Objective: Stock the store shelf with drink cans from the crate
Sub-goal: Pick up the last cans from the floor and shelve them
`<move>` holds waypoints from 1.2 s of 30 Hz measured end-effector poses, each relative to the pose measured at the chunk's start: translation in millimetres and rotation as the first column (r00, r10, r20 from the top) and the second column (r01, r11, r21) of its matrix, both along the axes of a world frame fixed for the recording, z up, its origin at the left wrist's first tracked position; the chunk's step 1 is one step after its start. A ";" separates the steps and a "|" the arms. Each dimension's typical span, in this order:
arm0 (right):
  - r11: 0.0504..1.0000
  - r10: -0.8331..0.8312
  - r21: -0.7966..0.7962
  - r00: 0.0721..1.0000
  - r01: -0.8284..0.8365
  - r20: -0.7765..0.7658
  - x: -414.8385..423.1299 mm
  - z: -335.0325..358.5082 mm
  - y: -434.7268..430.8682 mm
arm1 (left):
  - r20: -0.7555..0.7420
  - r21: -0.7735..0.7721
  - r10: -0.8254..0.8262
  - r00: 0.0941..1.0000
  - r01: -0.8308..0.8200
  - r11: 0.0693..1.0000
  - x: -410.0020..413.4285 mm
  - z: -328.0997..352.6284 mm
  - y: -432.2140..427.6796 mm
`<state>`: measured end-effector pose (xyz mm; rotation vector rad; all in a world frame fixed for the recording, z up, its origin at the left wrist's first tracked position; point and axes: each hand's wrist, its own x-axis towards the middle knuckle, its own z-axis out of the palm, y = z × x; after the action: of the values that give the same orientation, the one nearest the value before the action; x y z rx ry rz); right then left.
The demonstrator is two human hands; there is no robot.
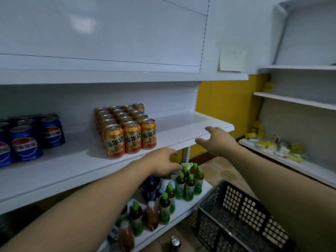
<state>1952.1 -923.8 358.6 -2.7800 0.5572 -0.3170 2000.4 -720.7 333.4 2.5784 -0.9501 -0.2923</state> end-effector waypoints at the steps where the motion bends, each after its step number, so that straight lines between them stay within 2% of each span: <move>1: 1.000 -0.030 0.008 0.999 0.030 -0.021 -7.0 -7.4 -11.2 | -0.021 0.008 -0.022 1.000 0.022 1.000 -1.5 -8.5 -12.6; 8: 0.984 -0.165 0.039 0.967 0.175 -0.193 -32.7 -66.5 -68.1 | -0.173 0.097 -0.138 0.975 0.157 0.983 0.3 -82.7 -77.2; 14: 0.979 -0.134 0.103 0.940 0.174 -0.313 -14.6 -126.5 -94.7 | -0.283 0.201 -0.148 0.948 0.209 0.957 21.8 -150.2 -100.0; 22: 0.974 0.030 0.208 0.859 0.090 -0.512 30.0 -263.3 -99.5 | -0.476 0.315 0.028 0.879 0.141 0.938 57.3 -267.0 -87.7; 31: 0.919 0.179 0.373 0.711 0.125 -0.680 63.2 -424.2 -90.2 | -0.592 0.429 0.179 0.786 0.120 0.895 89.7 -384.2 -86.4; 36: 0.872 0.183 0.450 0.720 0.196 -0.669 73.5 -493.0 -86.7 | -0.623 0.424 0.243 0.744 0.059 0.904 100.0 -433.6 -95.2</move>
<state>2025.6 -1010.5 -134.4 -2.2941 0.6836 0.8256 2100.3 -815.9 -100.2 2.5223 -0.5074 -1.4236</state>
